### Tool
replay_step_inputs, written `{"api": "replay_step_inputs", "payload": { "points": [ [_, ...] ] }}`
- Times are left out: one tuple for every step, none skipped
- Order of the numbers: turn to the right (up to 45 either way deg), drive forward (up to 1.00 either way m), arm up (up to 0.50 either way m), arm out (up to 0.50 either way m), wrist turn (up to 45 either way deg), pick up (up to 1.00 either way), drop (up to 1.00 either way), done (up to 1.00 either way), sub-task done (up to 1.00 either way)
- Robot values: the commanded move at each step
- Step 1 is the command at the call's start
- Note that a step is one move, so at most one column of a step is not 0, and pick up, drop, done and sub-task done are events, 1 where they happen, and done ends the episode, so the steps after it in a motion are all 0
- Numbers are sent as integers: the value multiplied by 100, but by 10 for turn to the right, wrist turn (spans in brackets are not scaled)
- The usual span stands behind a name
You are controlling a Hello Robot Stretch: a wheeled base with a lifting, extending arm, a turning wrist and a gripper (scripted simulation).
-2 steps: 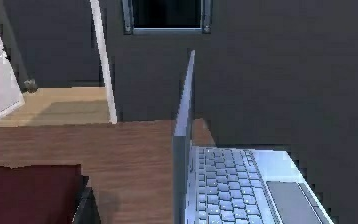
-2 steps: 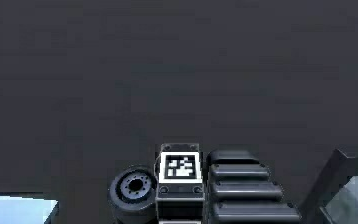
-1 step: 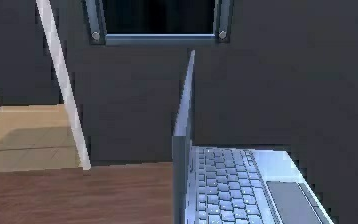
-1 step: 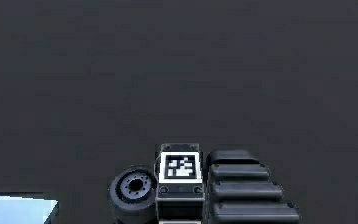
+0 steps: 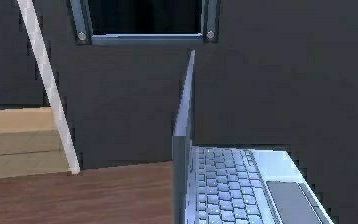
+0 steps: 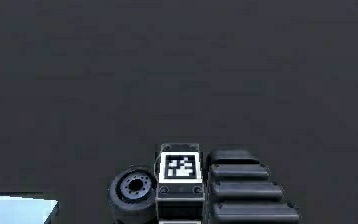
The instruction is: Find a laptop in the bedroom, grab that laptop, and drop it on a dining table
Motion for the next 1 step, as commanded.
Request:
{"api": "replay_step_inputs", "payload": {
  "points": [
    [0, 40, 0, 0, 0, 0, 0, 0, 0]
  ]
}}
